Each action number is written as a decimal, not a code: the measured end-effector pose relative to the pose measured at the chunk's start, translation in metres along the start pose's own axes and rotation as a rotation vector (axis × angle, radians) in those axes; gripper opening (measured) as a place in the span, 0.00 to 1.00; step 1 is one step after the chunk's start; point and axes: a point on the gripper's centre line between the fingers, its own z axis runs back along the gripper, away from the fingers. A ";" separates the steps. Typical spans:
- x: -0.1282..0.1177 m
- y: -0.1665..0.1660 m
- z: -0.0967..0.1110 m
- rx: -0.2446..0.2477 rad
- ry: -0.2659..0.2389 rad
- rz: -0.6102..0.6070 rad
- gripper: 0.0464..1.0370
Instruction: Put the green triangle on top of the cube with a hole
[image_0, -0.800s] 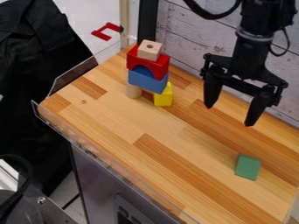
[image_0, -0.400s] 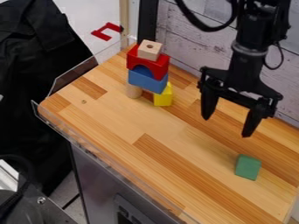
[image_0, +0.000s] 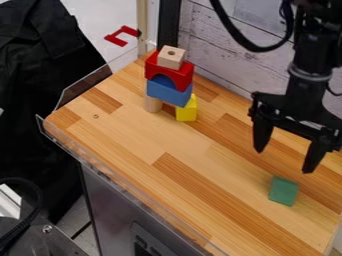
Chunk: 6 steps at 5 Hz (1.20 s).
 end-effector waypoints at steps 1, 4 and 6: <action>0.003 -0.005 -0.016 -0.026 0.039 0.000 0.96; 0.006 -0.002 -0.039 -0.029 0.096 0.014 0.96; 0.008 0.001 -0.055 -0.015 0.134 0.105 0.96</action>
